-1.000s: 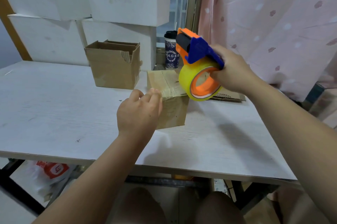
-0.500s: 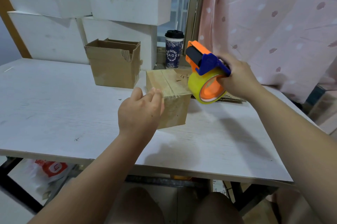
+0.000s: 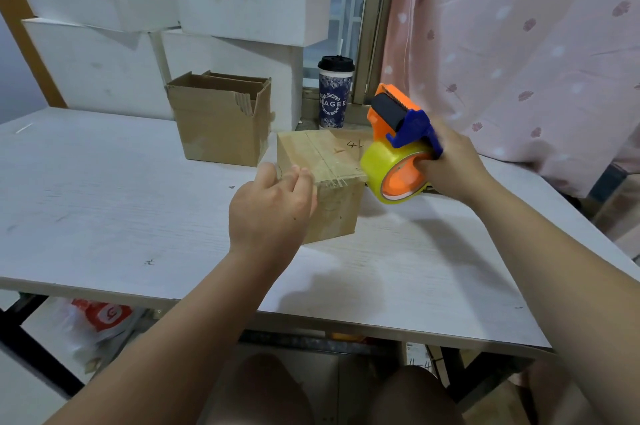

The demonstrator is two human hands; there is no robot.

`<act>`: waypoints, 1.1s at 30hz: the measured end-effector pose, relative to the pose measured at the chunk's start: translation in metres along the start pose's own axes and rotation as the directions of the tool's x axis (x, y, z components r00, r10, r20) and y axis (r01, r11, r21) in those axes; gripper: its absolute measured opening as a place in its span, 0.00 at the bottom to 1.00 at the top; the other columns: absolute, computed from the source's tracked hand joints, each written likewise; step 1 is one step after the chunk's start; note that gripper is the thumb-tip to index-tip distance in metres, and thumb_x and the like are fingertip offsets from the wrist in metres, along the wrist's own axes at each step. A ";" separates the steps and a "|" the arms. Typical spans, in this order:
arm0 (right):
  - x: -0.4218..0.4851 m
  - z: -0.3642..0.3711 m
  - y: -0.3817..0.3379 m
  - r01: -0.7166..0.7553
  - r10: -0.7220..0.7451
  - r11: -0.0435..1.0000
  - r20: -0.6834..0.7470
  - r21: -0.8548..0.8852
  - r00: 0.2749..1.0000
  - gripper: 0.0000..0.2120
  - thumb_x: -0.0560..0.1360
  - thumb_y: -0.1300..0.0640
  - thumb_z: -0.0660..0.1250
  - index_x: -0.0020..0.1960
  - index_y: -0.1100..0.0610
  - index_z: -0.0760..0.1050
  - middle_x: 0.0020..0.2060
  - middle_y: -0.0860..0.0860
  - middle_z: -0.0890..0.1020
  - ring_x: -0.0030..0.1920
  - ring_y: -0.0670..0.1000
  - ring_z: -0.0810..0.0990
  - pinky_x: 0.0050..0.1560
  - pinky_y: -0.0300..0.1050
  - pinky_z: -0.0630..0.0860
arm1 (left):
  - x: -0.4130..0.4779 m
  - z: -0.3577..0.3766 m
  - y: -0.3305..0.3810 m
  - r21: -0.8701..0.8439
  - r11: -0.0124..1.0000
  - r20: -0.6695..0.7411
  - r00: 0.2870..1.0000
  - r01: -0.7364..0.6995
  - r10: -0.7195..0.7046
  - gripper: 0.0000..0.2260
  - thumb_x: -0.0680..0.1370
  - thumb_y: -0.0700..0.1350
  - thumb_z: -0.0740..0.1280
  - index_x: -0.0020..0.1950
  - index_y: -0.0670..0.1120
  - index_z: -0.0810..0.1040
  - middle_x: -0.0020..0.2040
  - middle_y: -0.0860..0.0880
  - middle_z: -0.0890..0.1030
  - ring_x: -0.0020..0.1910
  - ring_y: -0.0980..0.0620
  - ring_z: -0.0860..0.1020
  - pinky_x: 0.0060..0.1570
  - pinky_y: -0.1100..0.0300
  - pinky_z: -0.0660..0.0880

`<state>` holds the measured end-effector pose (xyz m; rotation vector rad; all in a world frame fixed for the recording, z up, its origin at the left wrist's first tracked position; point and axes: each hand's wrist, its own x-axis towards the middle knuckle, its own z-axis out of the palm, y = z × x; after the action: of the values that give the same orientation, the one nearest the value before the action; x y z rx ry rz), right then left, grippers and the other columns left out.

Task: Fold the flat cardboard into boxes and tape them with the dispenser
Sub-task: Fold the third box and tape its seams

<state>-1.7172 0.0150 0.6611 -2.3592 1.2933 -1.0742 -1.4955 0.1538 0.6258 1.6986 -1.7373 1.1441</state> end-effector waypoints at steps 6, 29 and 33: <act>-0.006 0.021 0.011 -0.067 0.069 0.991 -0.014 0.114 0.998 0.26 0.61 0.58 0.61 0.49 0.28 0.70 0.40 0.43 0.80 0.42 0.50 0.79 0.42 0.51 0.78 | 0.001 0.000 0.000 -0.010 1.000 -0.011 1.000 0.011 -0.011 0.05 0.73 0.42 0.72 0.43 0.41 0.83 0.32 0.48 0.81 0.29 0.48 0.72 0.26 0.64 0.57; -0.002 0.028 0.007 -0.427 0.358 0.813 0.238 0.397 0.903 0.16 0.73 0.69 0.64 0.43 0.47 0.72 0.34 0.43 0.79 0.37 0.45 0.78 0.37 0.38 0.76 | 0.001 -0.002 0.009 -0.036 0.992 0.064 0.991 0.121 -0.119 0.06 0.71 0.42 0.74 0.43 0.39 0.82 0.32 0.45 0.82 0.31 0.44 0.75 0.27 0.64 0.58; -0.002 0.031 0.009 -0.430 0.363 0.816 0.235 0.387 0.901 0.17 0.73 0.70 0.63 0.43 0.46 0.72 0.36 0.45 0.78 0.38 0.45 0.76 0.40 0.42 0.74 | 0.002 -0.004 0.014 -0.028 0.986 0.130 0.979 0.161 -0.157 0.07 0.71 0.42 0.73 0.41 0.38 0.80 0.31 0.43 0.81 0.31 0.42 0.74 0.26 0.62 0.57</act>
<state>-1.7012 0.0077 0.6335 -1.7076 1.2608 -0.9104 -1.5106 0.1544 0.6263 1.8852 -1.6507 0.9443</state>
